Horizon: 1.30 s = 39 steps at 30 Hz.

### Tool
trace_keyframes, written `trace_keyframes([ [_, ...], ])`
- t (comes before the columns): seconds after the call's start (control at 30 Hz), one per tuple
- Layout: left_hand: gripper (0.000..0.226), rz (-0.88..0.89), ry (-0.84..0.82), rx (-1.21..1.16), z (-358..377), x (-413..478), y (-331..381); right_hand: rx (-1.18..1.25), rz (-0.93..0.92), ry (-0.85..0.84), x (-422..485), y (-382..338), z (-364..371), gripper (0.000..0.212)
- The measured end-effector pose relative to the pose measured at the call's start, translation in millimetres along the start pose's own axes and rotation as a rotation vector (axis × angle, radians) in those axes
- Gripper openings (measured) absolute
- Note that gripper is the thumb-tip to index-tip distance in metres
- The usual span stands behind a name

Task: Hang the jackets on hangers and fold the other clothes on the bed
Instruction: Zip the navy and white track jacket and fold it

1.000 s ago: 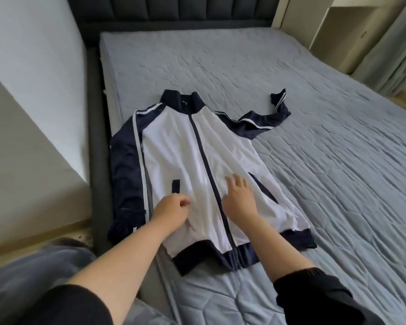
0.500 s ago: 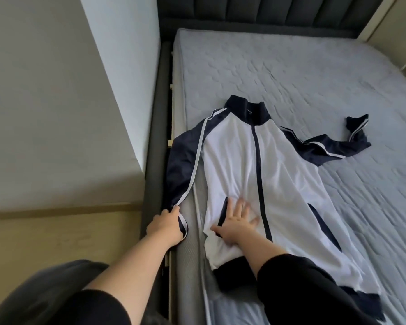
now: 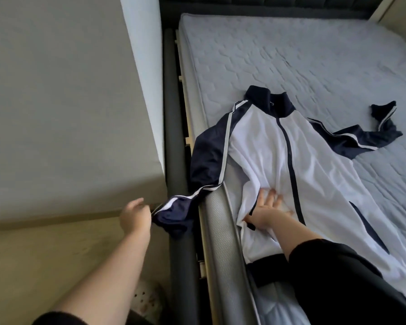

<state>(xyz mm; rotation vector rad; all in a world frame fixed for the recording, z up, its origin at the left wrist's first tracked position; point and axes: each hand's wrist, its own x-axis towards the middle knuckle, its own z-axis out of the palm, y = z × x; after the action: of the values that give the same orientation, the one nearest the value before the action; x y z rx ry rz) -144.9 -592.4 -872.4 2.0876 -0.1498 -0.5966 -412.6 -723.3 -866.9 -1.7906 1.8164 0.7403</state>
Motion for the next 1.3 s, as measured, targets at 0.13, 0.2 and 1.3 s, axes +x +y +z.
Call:
trace_keyframes([
  [0.13,0.035,-0.336,-0.144,-0.317,-21,5,-40,-0.027,0.031,0.086,4,-2,7,0.11],
  [0.2,0.035,-0.392,-0.21,-0.259,-30,-1,-56,-0.024,0.015,0.201,-2,2,18,0.104],
  [1.3,0.029,0.134,-0.969,0.186,12,-223,-39,-0.221,-0.486,0.591,-135,113,111,0.055],
])
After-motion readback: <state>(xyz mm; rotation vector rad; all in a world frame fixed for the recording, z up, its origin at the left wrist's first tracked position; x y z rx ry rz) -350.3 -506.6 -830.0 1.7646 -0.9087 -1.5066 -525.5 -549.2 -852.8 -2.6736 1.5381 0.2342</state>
